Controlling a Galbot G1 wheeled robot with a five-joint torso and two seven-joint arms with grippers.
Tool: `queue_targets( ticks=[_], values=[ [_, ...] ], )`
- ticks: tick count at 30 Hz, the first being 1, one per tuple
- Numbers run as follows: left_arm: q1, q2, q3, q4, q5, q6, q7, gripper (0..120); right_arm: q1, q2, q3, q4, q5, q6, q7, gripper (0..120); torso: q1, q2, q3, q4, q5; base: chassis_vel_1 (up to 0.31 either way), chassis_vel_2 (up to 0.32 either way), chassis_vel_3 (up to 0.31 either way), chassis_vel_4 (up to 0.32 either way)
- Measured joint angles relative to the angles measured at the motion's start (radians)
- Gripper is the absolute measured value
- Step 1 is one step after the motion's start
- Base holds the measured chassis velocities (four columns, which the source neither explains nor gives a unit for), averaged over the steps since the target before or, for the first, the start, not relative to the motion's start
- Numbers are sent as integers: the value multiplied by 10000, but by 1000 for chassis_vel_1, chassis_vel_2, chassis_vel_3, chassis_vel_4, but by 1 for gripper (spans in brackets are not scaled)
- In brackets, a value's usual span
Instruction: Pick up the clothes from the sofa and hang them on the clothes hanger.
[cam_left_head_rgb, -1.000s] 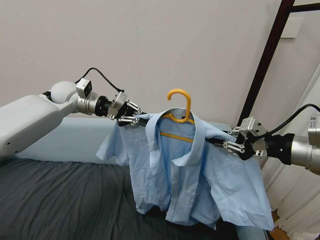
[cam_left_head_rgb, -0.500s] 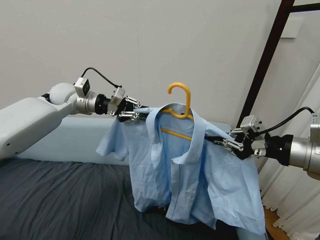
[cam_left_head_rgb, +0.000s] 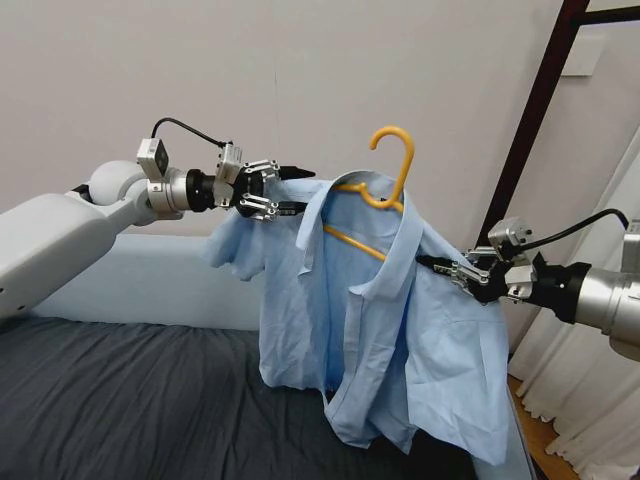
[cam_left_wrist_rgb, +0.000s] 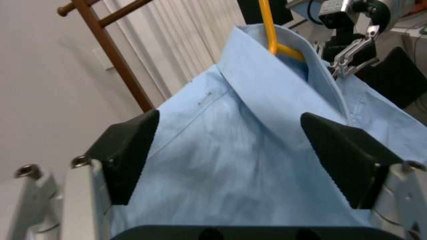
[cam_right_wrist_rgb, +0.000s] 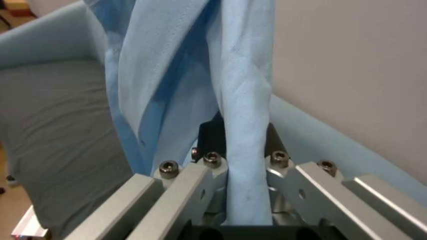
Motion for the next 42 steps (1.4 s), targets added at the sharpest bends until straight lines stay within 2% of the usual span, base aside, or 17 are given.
queue_targets(
  ticks=[3, 4, 9, 10, 14, 15, 19, 20, 24, 25, 29, 30, 33, 34, 38, 42],
  values=[
    [666, 192, -772, -278, 25, -5, -290, 99, 1, 53, 96, 17, 225, -346, 702, 1, 0, 0, 0, 0, 0, 0, 0, 0, 0],
    [666, 192, -772, -278, 25, -5, -290, 99, 1, 53, 96, 17, 225, -346, 702, 1, 0, 0, 0, 0, 0, 0, 0, 0, 0],
    [2784, 545, -2300, -1690, 252, -13, -1701, 100, 4, 169, 355, -92, 752, -987, 1623, 1, 0, 0, 0, 0, 0, 0, 0, 0, 0],
    [2784, 545, -2300, -1690, 252, -13, -1701, 100, 4, 169, 355, -92, 752, -987, 1623, 1, 0, 0, 0, 0, 0, 0, 0, 0, 0],
    [4598, 655, -3110, -3201, 552, -232, -3958, 100, 6, 258, 1122, 12, 2703, -1936, 3742, 1, -1, 0, 0, 0, 0, 0, 0, 0, 0],
    [4598, 655, -3110, -3201, 552, -232, -3958, 100, 6, 258, 1122, 12, 2703, -1936, 3742, 1, -1, 0, 0, 0, 0, 0, 0, 0, 0],
    [5932, 412, -3630, -4272, 1258, -326, -5640, 100, 30, 127, 1415, 97, 3372, -2505, 4956, 1, 0, 0, -1, -5, 3, 0, 0, 0, 0],
    [5932, 412, -3630, -4272, 1258, -326, -5640, 100, 30, 127, 1415, 97, 3372, -2505, 4956, 1, 0, 0, -1, -5, 3, 0, 0, 0, 0],
    [8034, 418, -5107, -5270, 1987, -221, -6640, 100, 39, 61, 1632, 38, 3633, -2808, 6178, 1, 0, 0, -1, -2, 4, 0, 0, 0, 0],
    [8034, 418, -5107, -5270, 1987, -221, -6640, 100, 39, 61, 1632, 38, 3633, -2808, 6178, 1, 0, 0, -1, -2, 4, 0, 0, 0, 0],
    [10516, 298, -6737, -5865, 2635, -535, -7843, 100, 121, 95, 1918, -507, 4189, -3245, 8055, 1, -1, 0, -1, 5, -1, 0, 0, 0, 0],
    [10516, 298, -6737, -5865, 2635, -535, -7843, 100, 121, 95, 1918, -507, 4189, -3245, 8055, 1, -1, 0, -1, 5, -1, 0, 0, 0, 0],
    [11949, 66, -7438, -6262, 3077, -738, -9051, 100, 566, 204, 1744, -961, 4463, -3749, 9248, 1, -1, 0, -1, 0, 3, 0, 0, 0, 0],
    [11949, 66, -7438, -6262, 3077, -738, -9051, 100, 566, 204, 1744, -961, 4463, -3749, 9248, 1, -1, 0, -1, 0, 3, 0, 0, 0, 0],
    [13038, -78, -7928, -6515, 4168, -743, -10680, 100, 1253, 262, 1325, -1401, 4580, -4090, 10598, 1, -1, 0, -1, -2, 3, 0, 0, 0, 0],
    [13793, -125, -8446, -6654, 4758, -649, -11425, 100, 1899, 25, 904, -1862, 4897, -4352, 11158, 1, 0, 0, 0, 0, 4, 0, 0, 0, 0]
  ],
)
